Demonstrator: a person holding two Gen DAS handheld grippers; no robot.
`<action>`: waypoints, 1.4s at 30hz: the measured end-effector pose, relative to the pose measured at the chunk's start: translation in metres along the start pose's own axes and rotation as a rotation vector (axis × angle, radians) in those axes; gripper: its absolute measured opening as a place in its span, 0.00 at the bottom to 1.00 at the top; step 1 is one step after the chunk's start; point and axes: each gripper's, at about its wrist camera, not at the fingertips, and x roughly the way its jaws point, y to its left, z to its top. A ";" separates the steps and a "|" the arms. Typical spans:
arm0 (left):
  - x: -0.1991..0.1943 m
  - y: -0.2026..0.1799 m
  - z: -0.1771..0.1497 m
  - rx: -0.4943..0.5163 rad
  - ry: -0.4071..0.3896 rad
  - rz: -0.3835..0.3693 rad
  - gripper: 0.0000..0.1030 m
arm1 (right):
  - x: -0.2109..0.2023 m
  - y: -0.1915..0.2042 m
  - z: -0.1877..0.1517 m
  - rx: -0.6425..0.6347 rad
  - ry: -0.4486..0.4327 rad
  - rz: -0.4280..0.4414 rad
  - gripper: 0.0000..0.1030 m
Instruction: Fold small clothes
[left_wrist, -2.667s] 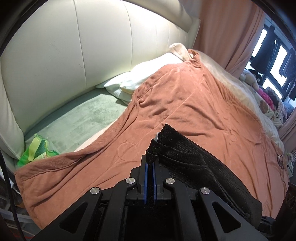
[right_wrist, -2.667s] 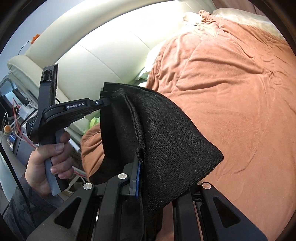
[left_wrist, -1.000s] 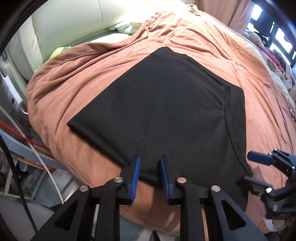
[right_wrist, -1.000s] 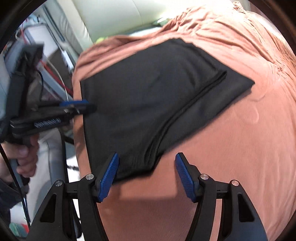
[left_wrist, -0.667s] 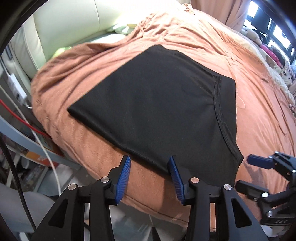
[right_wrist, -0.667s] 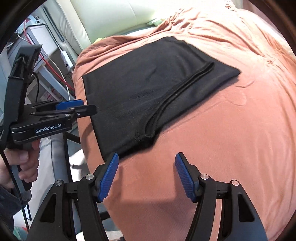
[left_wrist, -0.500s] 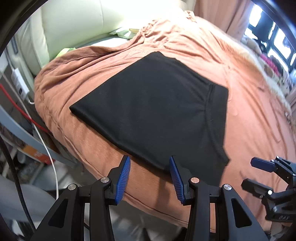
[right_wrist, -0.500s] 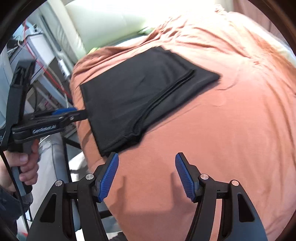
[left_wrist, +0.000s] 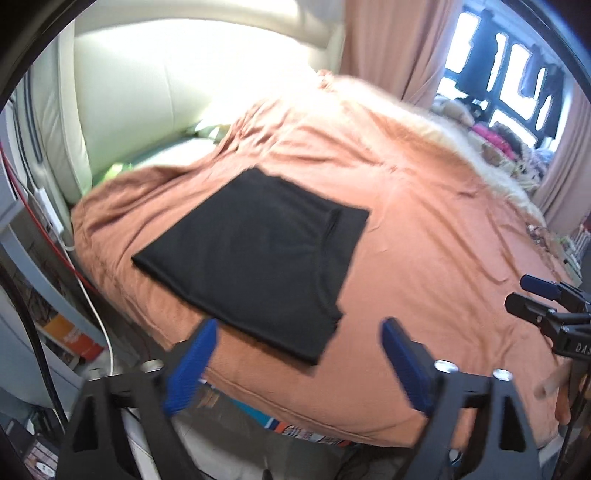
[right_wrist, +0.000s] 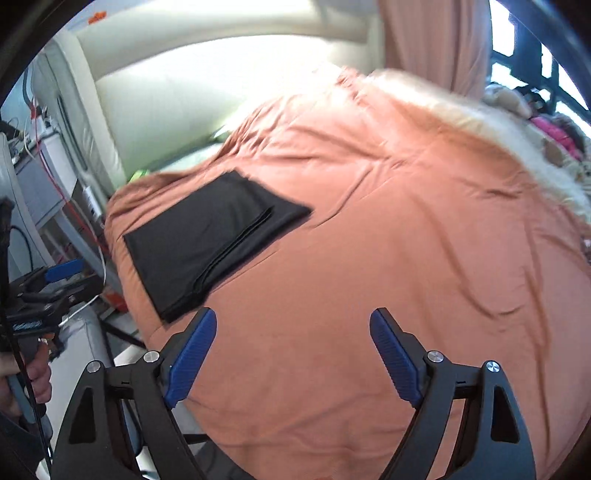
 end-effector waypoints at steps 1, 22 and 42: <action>-0.008 -0.004 -0.001 0.002 -0.023 -0.006 1.00 | 0.000 0.000 0.000 0.000 0.000 0.000 0.90; -0.114 -0.085 -0.052 0.099 -0.183 -0.113 1.00 | -0.150 -0.007 -0.126 0.065 -0.220 -0.100 1.00; -0.182 -0.139 -0.119 0.216 -0.275 -0.204 1.00 | -0.255 -0.025 -0.231 0.171 -0.355 -0.095 1.00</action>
